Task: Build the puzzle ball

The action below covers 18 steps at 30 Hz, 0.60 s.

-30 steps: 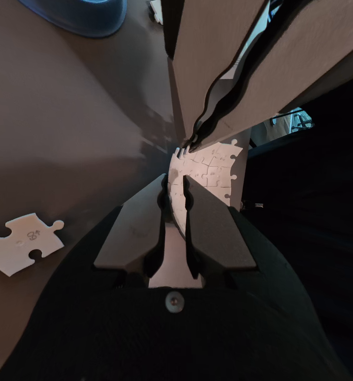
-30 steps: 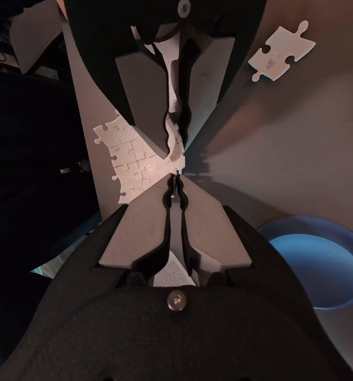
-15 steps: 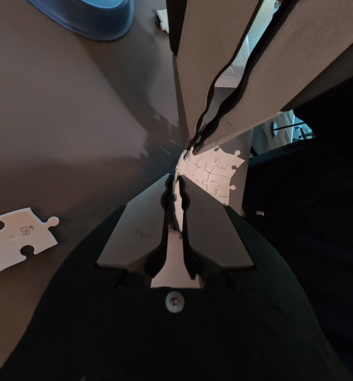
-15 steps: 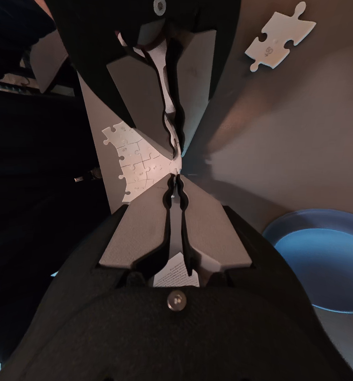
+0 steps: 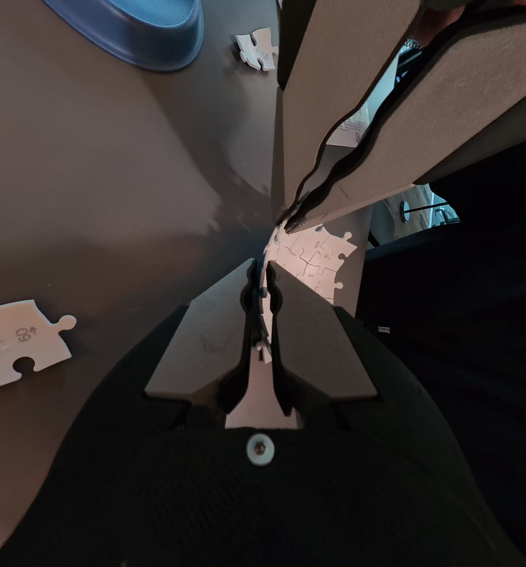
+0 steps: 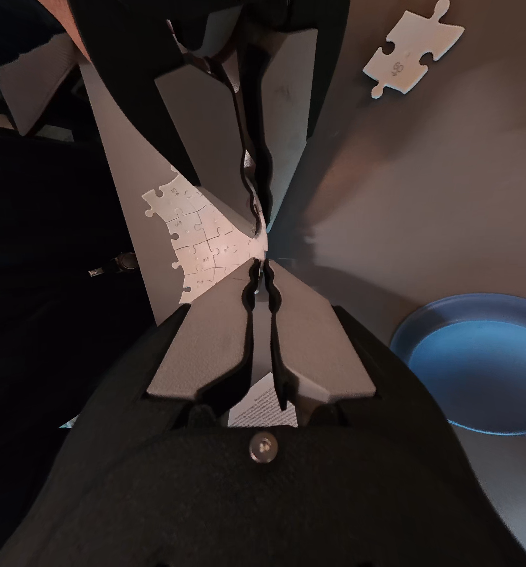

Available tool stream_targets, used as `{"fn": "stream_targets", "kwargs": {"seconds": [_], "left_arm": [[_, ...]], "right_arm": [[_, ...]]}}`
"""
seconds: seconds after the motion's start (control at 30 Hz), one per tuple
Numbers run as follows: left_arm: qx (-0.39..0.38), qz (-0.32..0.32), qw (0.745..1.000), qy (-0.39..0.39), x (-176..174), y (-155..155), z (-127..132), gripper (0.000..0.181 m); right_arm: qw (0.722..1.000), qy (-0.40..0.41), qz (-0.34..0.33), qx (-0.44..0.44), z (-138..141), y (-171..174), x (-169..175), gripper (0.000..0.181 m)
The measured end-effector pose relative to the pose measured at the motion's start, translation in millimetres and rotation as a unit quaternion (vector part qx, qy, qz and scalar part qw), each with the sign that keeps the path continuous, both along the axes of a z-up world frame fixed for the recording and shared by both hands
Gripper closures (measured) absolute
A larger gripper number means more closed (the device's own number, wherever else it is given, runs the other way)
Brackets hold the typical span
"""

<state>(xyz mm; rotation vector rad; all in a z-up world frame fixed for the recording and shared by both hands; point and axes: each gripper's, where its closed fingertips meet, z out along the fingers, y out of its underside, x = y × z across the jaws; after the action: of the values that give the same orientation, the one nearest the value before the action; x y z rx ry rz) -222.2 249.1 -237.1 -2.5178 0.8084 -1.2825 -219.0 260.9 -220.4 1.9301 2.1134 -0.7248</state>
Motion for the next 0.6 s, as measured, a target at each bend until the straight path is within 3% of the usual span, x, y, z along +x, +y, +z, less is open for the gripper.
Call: {"fn": "stream_targets", "kwargs": {"seconds": [0.6], "left_arm": [[0.004, 0.01, 1.0, -0.002, -1.1, -3.3, 3.0, 0.178]], "right_arm": [[0.999, 0.035, 0.006, 0.034, 2.9, -2.2, -1.0, 0.18]]}}
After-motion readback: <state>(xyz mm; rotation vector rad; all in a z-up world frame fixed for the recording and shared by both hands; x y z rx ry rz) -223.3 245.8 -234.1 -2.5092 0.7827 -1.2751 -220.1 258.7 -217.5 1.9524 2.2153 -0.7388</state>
